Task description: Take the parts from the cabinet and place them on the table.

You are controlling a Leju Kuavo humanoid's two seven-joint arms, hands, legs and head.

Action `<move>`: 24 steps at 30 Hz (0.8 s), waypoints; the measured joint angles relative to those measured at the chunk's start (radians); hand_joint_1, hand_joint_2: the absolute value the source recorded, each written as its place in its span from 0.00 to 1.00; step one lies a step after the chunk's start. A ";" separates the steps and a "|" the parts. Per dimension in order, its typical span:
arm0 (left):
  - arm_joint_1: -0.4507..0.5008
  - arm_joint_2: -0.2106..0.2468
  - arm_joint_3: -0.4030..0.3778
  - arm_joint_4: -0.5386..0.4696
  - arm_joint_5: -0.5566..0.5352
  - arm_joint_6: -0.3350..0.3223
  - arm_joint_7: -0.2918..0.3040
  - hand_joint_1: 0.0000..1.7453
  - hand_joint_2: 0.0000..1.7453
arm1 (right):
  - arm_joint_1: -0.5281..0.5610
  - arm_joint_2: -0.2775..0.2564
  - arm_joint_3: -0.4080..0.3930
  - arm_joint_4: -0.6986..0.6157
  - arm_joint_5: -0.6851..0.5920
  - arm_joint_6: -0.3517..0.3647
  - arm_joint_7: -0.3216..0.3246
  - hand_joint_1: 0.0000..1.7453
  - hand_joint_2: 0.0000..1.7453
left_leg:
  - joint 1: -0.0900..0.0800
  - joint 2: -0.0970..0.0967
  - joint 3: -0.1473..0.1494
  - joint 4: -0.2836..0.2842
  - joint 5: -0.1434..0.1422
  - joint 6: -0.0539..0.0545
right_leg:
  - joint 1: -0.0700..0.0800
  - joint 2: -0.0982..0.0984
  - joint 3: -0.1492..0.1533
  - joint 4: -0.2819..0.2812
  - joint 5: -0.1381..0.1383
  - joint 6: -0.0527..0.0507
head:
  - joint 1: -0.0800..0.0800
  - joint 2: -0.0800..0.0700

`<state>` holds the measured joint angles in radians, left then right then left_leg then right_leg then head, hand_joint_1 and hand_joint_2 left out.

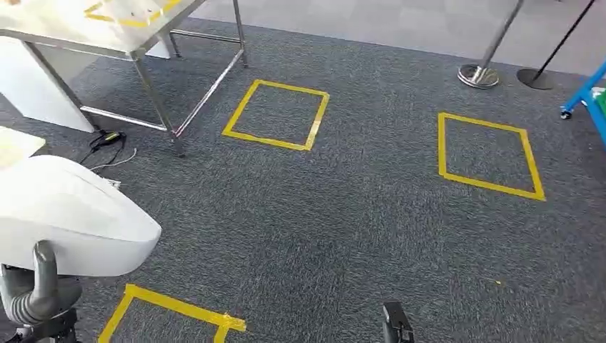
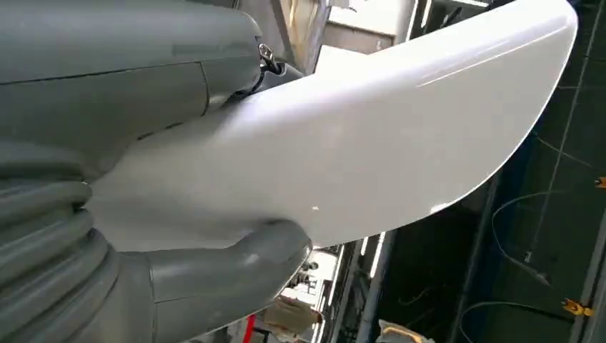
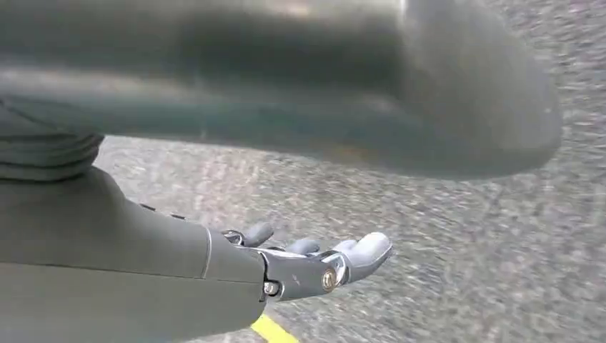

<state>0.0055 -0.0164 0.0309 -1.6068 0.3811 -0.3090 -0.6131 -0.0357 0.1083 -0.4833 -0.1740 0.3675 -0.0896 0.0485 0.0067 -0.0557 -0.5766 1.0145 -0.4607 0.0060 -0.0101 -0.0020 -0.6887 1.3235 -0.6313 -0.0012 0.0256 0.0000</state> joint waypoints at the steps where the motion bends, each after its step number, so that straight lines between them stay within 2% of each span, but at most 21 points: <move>1: 0.010 0.008 0.000 -0.014 -0.003 0.006 -0.012 1.00 1.00 | 0.000 0.000 0.000 0.000 0.023 0.009 0.011 0.00 0.00 | 0.001 -0.014 0.000 0.004 -0.002 -0.003 | -0.002 0.003 0.021 -0.053 0.040 -0.001 | 0.000 0.000; 2: 0.020 0.015 0.000 -0.032 -0.004 0.009 -0.018 1.00 1.00 | 0.000 0.000 0.001 0.000 0.038 0.011 0.015 0.00 0.00 | 0.003 -0.028 0.000 0.009 -0.005 -0.008 | -0.005 0.012 0.057 -0.135 0.088 0.000 | 0.000 0.000; 3: 0.032 0.020 0.000 -0.057 -0.004 0.018 -0.025 1.00 1.00 | 0.001 0.000 0.003 0.000 0.049 0.015 0.014 0.00 0.00 | 0.006 -0.040 0.000 0.016 -0.010 -0.015 | -0.010 0.044 0.103 -0.234 0.136 0.002 | 0.000 0.000; 4: 0.049 0.024 0.001 -0.082 -0.003 0.026 -0.033 1.00 1.00 | 0.003 0.000 0.006 0.001 0.052 0.020 0.012 0.00 0.00 | 0.006 -0.050 -0.009 0.019 -0.012 -0.022 | -0.019 0.116 0.117 -0.260 0.113 0.005 | 0.000 0.000; 5: 0.062 0.028 0.002 -0.102 -0.004 0.031 -0.037 1.00 1.00 | 0.003 0.001 0.008 0.002 0.051 0.022 0.007 0.00 0.00 | 0.004 -0.062 -0.015 0.027 -0.014 -0.030 | -0.015 0.117 0.118 -0.270 0.118 0.004 | -0.001 0.000; 6: 0.083 0.031 0.003 -0.127 -0.004 0.037 -0.048 1.00 1.00 | 0.004 0.001 0.008 0.002 0.044 0.021 0.004 0.00 0.00 | 0.006 -0.075 -0.020 0.023 -0.007 -0.039 | -0.013 0.096 0.117 -0.267 0.118 0.000 | -0.001 0.000; 8: 0.119 0.030 0.013 -0.164 -0.002 0.046 -0.060 1.00 1.00 | 0.005 0.001 0.007 0.002 0.033 0.017 0.001 0.00 0.00 | 0.011 -0.103 -0.022 0.012 0.001 -0.053 | -0.010 0.070 0.120 -0.270 0.120 -0.014 | 0.000 0.000; 9: 0.134 0.030 0.019 -0.176 0.005 0.047 -0.062 1.00 1.00 | 0.004 0.002 0.007 0.002 0.033 0.019 0.000 0.00 0.00 | 0.011 -0.089 -0.030 0.017 -0.003 -0.055 | -0.016 0.052 0.124 -0.280 0.125 -0.023 | 0.000 0.000; 10: 0.142 0.030 0.028 -0.190 0.006 0.047 -0.067 1.00 1.00 | 0.005 0.001 0.007 0.002 0.034 0.024 -0.002 0.00 0.00 | 0.002 -0.021 -0.041 0.043 -0.021 -0.057 | -0.013 0.038 0.128 -0.284 0.125 -0.031 | -0.008 0.000; 11: 0.146 0.029 0.032 -0.199 0.006 0.047 -0.070 1.00 1.00 | 0.006 0.000 0.007 0.002 0.040 0.027 0.000 0.00 0.00 | 0.002 0.017 -0.068 0.099 -0.052 -0.059 | -0.010 0.021 0.129 -0.284 0.124 -0.038 | -0.011 0.000; 12: 0.153 0.028 0.035 -0.209 0.000 0.047 -0.074 1.00 1.00 | 0.009 0.000 0.007 0.002 0.051 0.028 0.011 0.00 0.00 | 0.003 0.036 -0.106 0.179 -0.091 -0.062 | -0.006 0.002 0.130 -0.284 0.121 -0.041 | -0.011 0.000; 13: 0.164 0.027 0.035 -0.214 -0.007 0.047 -0.079 1.00 1.00 | 0.012 -0.001 0.007 0.002 0.059 0.028 0.019 0.00 0.00 | 0.003 0.044 -0.141 0.253 -0.121 -0.063 | -0.003 -0.016 0.131 -0.284 0.119 -0.044 | -0.011 0.000; 14: 0.177 0.026 0.035 -0.218 -0.013 0.047 -0.081 1.00 1.00 | 0.014 -0.002 0.008 0.002 0.062 0.028 0.026 0.00 0.00 | 0.003 0.046 -0.168 0.311 -0.136 -0.063 | -0.001 -0.034 0.131 -0.284 0.118 -0.047 | -0.011 0.000; 15: 0.187 0.026 0.037 -0.219 -0.018 0.047 -0.082 1.00 1.00 | 0.014 -0.002 0.007 0.002 0.058 0.026 0.034 0.00 0.00 | 0.003 0.048 -0.168 0.313 -0.125 -0.063 | 0.000 -0.049 0.133 -0.284 0.116 -0.047 | -0.011 0.000; 16: 0.195 0.026 0.037 -0.222 -0.023 0.049 -0.083 1.00 1.00 | 0.014 -0.002 0.007 0.002 0.048 0.025 0.041 0.00 0.00 | 0.003 0.050 -0.144 0.271 -0.093 -0.061 | 0.000 -0.063 0.135 -0.284 0.114 -0.045 | -0.011 0.000; 17: 0.201 0.026 0.039 -0.226 -0.025 0.050 -0.084 1.00 1.00 | 0.013 -0.002 0.007 0.002 0.042 0.025 0.047 0.00 0.00 | 0.002 0.059 -0.100 0.191 -0.050 -0.058 | 0.001 -0.078 0.139 -0.284 0.112 -0.044 | -0.011 0.000; 18: 0.204 0.026 0.041 -0.232 -0.028 0.050 -0.085 1.00 1.00 | 0.013 -0.002 0.007 0.002 0.039 0.027 0.049 0.00 0.00 | 0.000 0.083 -0.045 0.094 -0.010 -0.052 | 0.001 -0.090 0.145 -0.284 0.108 -0.041 | -0.011 0.000; 19: 0.203 0.026 0.044 -0.237 -0.034 0.050 -0.085 1.00 1.00 | 0.014 -0.002 0.006 0.002 0.040 0.031 0.049 0.00 0.00 | -0.007 0.136 -0.015 0.029 -0.010 -0.045 | 0.003 -0.099 0.149 -0.284 0.105 -0.038 | -0.011 0.000; 20: 0.199 0.026 0.045 -0.241 -0.042 0.050 -0.085 1.00 1.00 | 0.014 -0.003 0.006 0.002 0.040 0.040 0.051 0.00 0.00 | -0.016 0.138 -0.004 0.020 -0.015 -0.033 | 0.011 -0.110 0.150 -0.281 0.100 -0.029 | -0.011 0.000; 23: 0.198 0.026 0.059 -0.258 -0.087 0.042 -0.087 1.00 1.00 | 0.010 -0.005 0.006 0.002 0.053 0.069 0.056 0.00 0.00 | -0.017 0.098 -0.016 0.021 -0.011 -0.018 | 0.011 -0.143 0.159 -0.289 0.101 -0.019 | -0.011 0.000; 24: 0.191 0.026 0.065 -0.270 -0.099 0.036 -0.087 1.00 1.00 | 0.008 -0.005 0.006 0.000 0.058 0.072 0.056 0.00 0.00 | -0.010 0.085 -0.006 0.010 -0.004 -0.010 | 0.013 -0.147 0.163 -0.288 0.094 -0.010 | -0.012 0.000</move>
<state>0.1967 0.0099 0.0957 -1.8764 0.2820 -0.2731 -0.7004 -0.0280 0.1034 -0.4768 -0.1736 0.4257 -0.0175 0.1045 -0.0032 0.0289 -0.5825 1.0240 -0.4649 -0.0042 0.0026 -0.1489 -0.5257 1.0355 -0.5368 -0.0107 0.0137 0.0000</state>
